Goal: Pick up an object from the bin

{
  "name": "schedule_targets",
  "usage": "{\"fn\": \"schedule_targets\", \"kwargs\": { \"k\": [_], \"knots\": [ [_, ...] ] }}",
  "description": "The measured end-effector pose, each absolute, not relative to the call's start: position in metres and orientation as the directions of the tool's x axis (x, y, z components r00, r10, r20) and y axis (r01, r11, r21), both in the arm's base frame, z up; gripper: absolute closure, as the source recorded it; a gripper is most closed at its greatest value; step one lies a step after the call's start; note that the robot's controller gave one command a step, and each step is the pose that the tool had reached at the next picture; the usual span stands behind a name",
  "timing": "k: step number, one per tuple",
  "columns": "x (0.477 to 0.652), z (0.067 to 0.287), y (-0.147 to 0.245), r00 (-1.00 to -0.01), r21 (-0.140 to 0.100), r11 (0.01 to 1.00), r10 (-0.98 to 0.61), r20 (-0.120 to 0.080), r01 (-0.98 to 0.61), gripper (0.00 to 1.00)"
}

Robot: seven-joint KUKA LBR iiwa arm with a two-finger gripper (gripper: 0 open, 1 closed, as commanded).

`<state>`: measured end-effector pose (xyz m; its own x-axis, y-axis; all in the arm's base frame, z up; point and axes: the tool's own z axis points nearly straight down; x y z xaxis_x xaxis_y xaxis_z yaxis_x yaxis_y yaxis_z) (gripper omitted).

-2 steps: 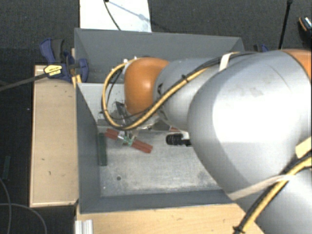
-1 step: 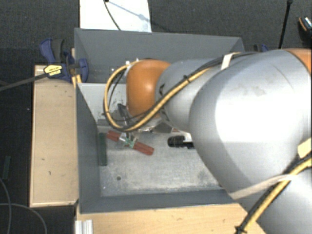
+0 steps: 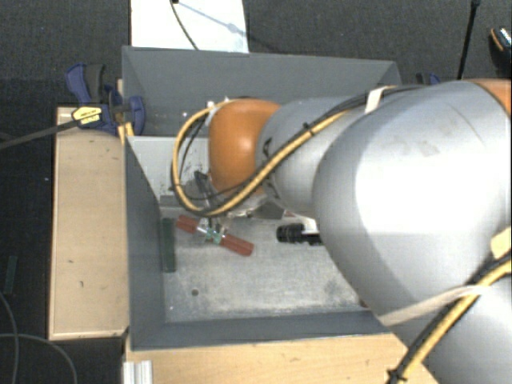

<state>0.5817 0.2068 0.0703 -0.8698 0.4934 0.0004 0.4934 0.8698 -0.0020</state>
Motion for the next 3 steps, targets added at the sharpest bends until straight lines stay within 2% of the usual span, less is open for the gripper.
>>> {"fn": "schedule_targets", "kwargs": {
  "k": [1, 2, 3],
  "knots": [
    [0.590, 0.099, 0.222, -0.878, 0.004, 0.878, 0.479, -0.003, 0.479, 1.00],
    [0.586, 0.191, 0.234, -0.886, 0.008, 0.886, 0.464, -0.006, 0.464, 1.00],
    [0.574, 0.229, 0.220, -0.878, 0.005, 0.878, 0.479, -0.004, 0.479, 1.00]
  ]
}}
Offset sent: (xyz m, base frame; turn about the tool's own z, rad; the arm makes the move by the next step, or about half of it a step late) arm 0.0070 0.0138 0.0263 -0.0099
